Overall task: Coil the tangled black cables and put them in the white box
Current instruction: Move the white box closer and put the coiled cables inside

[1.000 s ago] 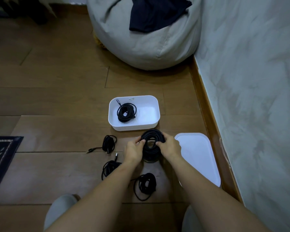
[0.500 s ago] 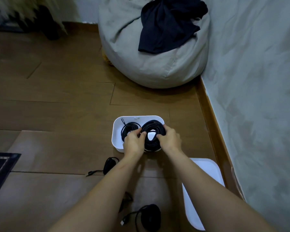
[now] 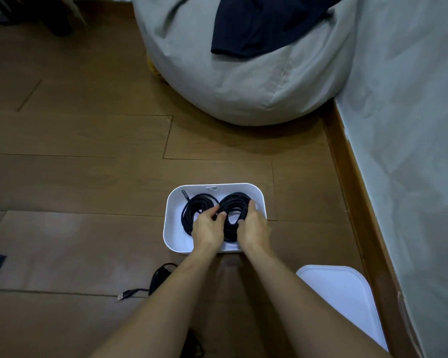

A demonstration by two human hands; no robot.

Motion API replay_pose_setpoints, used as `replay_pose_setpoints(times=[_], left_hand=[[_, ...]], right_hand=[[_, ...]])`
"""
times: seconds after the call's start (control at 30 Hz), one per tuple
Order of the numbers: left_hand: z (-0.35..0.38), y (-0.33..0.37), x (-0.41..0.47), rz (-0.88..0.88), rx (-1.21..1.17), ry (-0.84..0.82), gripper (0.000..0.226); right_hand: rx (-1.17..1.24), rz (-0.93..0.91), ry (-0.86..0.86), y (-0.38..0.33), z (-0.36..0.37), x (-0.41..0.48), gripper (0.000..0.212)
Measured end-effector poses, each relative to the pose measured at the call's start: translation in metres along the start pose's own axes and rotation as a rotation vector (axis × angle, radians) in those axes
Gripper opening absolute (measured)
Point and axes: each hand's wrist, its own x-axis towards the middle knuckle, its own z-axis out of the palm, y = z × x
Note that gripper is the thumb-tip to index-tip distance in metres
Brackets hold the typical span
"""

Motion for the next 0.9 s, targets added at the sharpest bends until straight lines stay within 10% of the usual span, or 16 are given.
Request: replay_pose_setpoints(times=[0.9], left_hand=[[-0.022, -0.024, 0.007, 0.05, 0.047, -0.108, 0.051]], right_hand=[[0.169, -0.043, -0.118, 0.003, 0.005, 0.013, 0.064]])
